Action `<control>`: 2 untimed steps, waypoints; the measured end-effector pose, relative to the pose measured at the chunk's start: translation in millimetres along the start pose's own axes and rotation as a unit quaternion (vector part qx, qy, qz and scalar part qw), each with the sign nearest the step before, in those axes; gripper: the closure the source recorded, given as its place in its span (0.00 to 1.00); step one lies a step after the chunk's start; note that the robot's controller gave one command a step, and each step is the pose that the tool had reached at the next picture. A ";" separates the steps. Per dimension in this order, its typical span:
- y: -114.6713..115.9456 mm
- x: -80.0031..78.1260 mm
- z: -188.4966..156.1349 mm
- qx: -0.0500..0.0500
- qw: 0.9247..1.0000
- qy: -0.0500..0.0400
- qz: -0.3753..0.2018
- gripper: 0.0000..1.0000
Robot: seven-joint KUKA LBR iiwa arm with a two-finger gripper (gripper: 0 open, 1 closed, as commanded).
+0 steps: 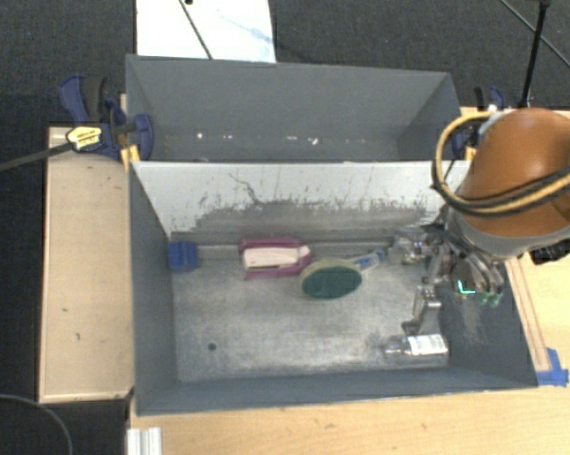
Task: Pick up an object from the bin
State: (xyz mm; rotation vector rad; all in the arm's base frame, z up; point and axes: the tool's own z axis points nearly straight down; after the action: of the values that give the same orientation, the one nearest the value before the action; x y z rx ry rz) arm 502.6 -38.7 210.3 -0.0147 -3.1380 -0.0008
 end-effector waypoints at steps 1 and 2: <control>34.5 -67.0 131.4 -0.001 0.999 -0.002 0.037 0.00; 32.8 -66.6 127.3 0.000 0.999 -0.003 0.036 1.00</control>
Offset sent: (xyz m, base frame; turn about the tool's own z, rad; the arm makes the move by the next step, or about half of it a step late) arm 0.0659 0.0321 -0.1277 0.0763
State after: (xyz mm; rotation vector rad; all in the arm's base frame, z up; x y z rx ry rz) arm 569.1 -6.5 82.8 -0.1294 -3.1410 -0.0005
